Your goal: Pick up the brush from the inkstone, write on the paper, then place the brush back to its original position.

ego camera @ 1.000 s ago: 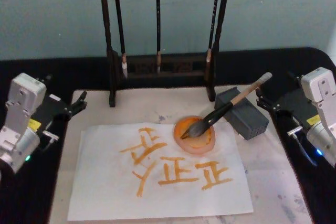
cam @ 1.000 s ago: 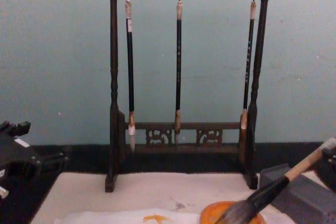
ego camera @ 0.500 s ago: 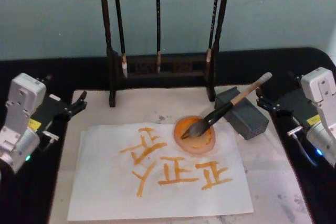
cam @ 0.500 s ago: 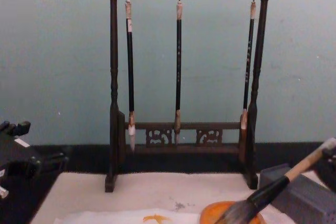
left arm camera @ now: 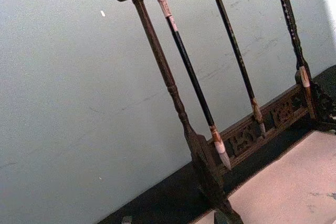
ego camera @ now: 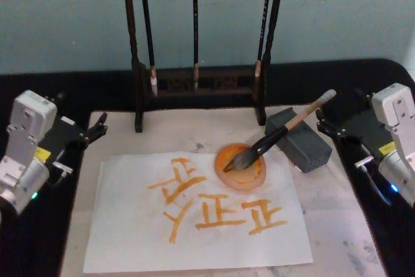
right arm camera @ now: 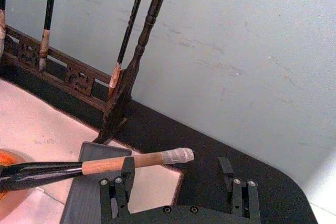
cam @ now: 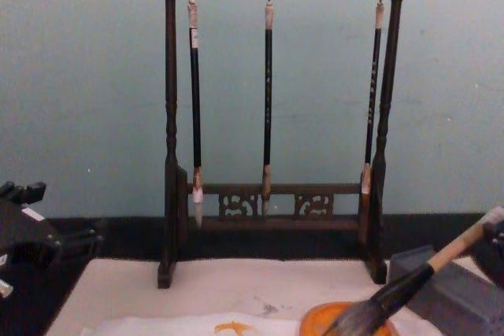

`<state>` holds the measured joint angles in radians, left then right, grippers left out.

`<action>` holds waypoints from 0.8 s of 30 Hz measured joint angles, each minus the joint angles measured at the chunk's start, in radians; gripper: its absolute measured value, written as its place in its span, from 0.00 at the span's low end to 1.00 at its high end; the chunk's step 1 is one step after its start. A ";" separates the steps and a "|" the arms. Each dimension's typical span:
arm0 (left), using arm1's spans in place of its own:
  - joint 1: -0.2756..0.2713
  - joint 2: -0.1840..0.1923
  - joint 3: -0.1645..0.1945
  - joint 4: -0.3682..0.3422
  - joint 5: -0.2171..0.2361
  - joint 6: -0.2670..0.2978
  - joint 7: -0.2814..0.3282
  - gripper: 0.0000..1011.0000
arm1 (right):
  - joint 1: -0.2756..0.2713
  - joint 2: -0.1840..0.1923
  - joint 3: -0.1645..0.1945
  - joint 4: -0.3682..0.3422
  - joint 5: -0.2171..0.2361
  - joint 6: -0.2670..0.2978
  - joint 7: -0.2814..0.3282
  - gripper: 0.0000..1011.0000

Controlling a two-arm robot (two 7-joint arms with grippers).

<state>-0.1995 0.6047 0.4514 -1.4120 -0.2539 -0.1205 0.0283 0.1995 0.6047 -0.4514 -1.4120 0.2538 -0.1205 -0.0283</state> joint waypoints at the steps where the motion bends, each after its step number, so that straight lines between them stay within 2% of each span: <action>1: 0.000 0.000 0.000 0.000 0.000 0.000 0.000 1.00 | 0.000 0.000 0.000 0.000 0.000 0.000 0.000 0.99; 24: 0.000 0.000 0.000 0.000 0.000 0.000 0.000 1.00 | 0.000 0.000 0.000 0.000 0.000 0.000 0.000 0.99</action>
<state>-0.1995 0.6047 0.4514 -1.4119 -0.2539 -0.1205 0.0283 0.1995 0.6046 -0.4514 -1.4119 0.2539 -0.1205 -0.0283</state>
